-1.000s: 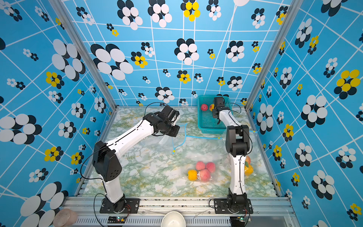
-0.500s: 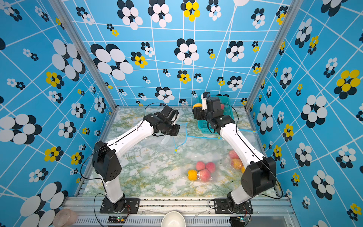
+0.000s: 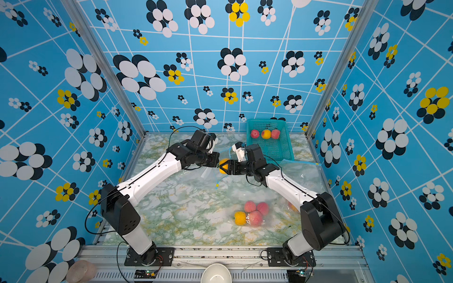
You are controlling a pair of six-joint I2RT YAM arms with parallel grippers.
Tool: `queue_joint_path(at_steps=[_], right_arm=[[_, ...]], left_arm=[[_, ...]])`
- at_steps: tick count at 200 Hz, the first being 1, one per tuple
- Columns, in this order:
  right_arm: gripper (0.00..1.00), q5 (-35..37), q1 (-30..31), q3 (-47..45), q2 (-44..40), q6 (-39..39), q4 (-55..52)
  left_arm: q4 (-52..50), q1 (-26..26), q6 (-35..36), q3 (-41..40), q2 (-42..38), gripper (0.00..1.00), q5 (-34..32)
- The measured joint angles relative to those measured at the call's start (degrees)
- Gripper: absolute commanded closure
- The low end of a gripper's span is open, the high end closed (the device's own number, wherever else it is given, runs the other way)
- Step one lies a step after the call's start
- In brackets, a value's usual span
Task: Place the peach in a zip-top bag and seal the zipper
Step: Place the peach in the zipper food storage bag.
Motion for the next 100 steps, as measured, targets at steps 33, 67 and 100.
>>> queue_joint_path(at_steps=[33,67,100], right_arm=[[0.18,0.8,0.1,2.3,4.6,1.7,-0.2],[0.16,1.8,-0.1,4.2,6.1,3.4,-0.7],[0.18,1.6,-2.4,4.8,5.7,5.0,-0.7]], left_arm=[[0.0,-0.6,-0.1,-0.1,-0.5,0.94,0.2],[-0.1,-1.5,-0.1,-0.1,-0.5,0.94,-0.1],[-0.5,-1.5,0.1,-0.1,-0.5,0.94,-1.0]])
